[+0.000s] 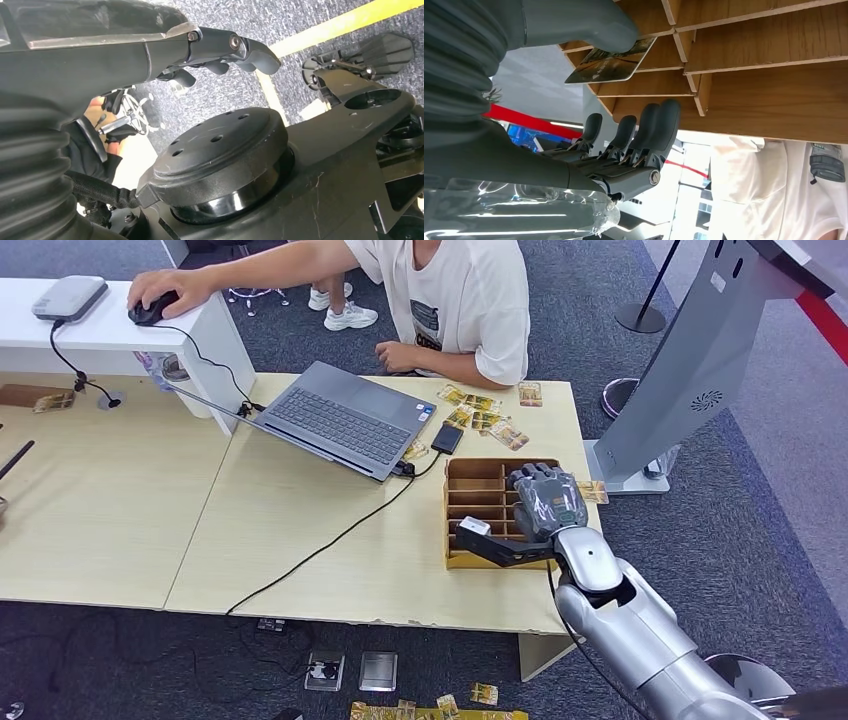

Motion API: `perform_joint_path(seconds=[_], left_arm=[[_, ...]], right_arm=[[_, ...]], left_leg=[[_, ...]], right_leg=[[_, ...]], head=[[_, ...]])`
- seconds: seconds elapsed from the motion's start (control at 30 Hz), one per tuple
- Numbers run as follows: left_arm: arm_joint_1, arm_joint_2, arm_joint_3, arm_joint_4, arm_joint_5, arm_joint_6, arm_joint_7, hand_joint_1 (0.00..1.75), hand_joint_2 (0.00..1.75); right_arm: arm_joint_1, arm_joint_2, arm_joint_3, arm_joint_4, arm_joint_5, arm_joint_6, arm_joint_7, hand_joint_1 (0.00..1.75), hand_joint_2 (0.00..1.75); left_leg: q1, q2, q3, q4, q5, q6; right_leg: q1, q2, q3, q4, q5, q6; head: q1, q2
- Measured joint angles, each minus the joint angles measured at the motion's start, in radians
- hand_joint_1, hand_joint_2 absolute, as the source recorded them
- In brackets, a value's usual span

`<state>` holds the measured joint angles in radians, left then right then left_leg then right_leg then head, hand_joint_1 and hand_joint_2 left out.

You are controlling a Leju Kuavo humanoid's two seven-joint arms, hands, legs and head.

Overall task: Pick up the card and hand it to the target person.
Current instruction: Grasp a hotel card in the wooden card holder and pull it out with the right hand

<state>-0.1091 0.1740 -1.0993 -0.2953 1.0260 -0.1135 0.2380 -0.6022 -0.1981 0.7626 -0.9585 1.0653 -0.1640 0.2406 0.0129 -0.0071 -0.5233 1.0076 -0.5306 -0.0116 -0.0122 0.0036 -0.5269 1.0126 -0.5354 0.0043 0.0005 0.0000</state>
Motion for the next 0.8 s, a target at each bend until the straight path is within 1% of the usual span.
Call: perform_joint_path(seconds=[0.4, 0.6, 0.7, 0.8], left_arm=[[0.0, 0.0, 0.0, 0.0, -0.012, 0.0, -0.001, 0.0, 1.75], [0.0, 0.0, 0.0, 0.0, -0.028, 0.0, -0.004, 0.0, 1.75], [0.0, 0.0, 0.0, 0.001, -0.032, 0.0, -0.005, 0.0, 1.75], [0.0, 0.0, 0.0, 0.001, -0.038, 0.0, -0.005, 0.0, 1.75]], right_arm=[[-0.001, -0.022, 0.0, 0.001, -0.015, 0.003, 0.016, 0.8, 1.75], [0.005, -0.039, -0.001, -0.008, -0.015, 0.009, 0.032, 0.84, 1.75], [0.009, -0.046, -0.001, -0.013, -0.013, 0.011, 0.035, 0.93, 1.75], [0.011, -0.052, -0.002, -0.017, -0.01, 0.012, 0.036, 1.26, 1.75]], left_leg=[[0.0, 0.0, 0.0, 0.0, 0.0, 0.0], [0.0, 0.0, 0.0, 0.0, 0.0, 0.0], [0.0, 0.0, 0.0, 0.0, 0.0, 0.0], [0.0, 0.0, 0.0, 0.0, 0.0, 0.0]], right_leg=[[0.0, 0.0, 0.0, 0.0, 0.0, 0.0], [0.0, 0.0, 0.0, 0.0, 0.0, 0.0], [0.0, 0.0, 0.0, 0.0, 0.0, 0.0], [0.0, 0.0, 0.0, 0.0, 0.0, 0.0]], head=[[0.001, 0.0], [0.0, 0.0], [0.0, 0.0], [0.001, 0.0]])
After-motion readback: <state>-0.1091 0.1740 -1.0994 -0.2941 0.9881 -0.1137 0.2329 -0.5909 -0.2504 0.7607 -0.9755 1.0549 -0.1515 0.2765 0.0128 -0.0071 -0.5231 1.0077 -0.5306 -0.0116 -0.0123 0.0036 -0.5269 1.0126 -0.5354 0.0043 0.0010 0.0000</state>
